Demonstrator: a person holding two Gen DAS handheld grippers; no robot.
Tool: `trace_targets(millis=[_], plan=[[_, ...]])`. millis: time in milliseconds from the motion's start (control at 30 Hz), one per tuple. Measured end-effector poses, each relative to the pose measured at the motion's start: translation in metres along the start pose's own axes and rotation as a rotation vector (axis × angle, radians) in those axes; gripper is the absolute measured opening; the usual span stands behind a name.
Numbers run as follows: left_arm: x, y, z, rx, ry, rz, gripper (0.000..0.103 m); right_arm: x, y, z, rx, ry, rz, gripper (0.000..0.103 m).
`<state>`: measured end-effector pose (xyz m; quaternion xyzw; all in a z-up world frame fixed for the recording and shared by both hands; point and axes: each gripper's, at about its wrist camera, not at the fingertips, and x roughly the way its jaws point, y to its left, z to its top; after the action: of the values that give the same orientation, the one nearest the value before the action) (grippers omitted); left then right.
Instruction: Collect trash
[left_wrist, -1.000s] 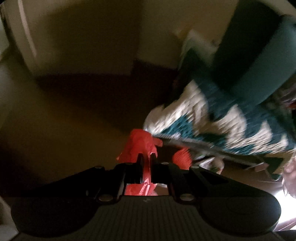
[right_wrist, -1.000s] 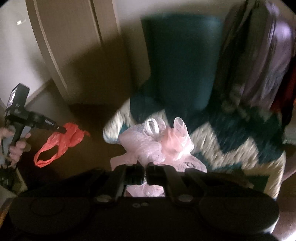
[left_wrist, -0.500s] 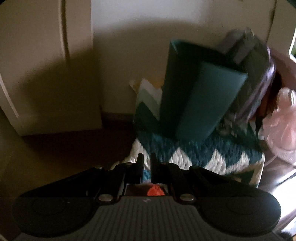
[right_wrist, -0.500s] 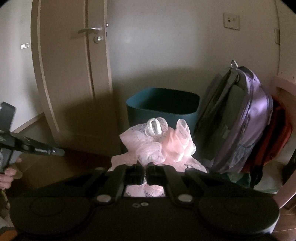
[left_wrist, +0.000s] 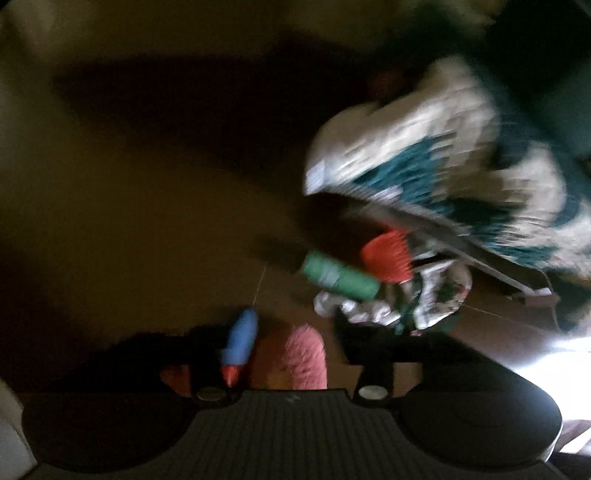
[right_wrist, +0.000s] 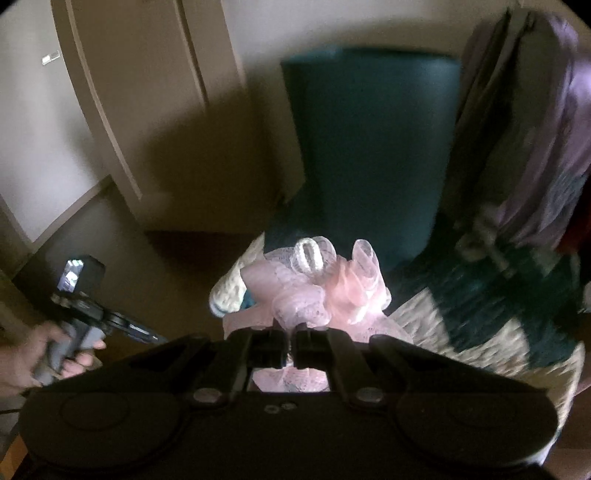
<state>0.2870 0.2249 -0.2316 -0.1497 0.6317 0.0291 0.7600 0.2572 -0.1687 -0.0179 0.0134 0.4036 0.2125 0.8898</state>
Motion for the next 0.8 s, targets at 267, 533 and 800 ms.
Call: trace_targets(millis=[267, 533, 800], plan=[[0.129, 0.086, -0.031, -0.289, 0.211, 0.041, 0.083, 0.063, 0.003, -0.008, 0.012, 0.084, 0.024, 0.003], [0.229, 0.120, -0.058, -0.467, 0.343, 0.052, 0.083, 0.107, 0.010, -0.019, 0.001, 0.172, 0.012, 0.003], [0.288, 0.116, -0.075, -0.406, 0.433, 0.134, 0.083, 0.141, 0.010, -0.028, -0.019, 0.249, 0.007, 0.003]])
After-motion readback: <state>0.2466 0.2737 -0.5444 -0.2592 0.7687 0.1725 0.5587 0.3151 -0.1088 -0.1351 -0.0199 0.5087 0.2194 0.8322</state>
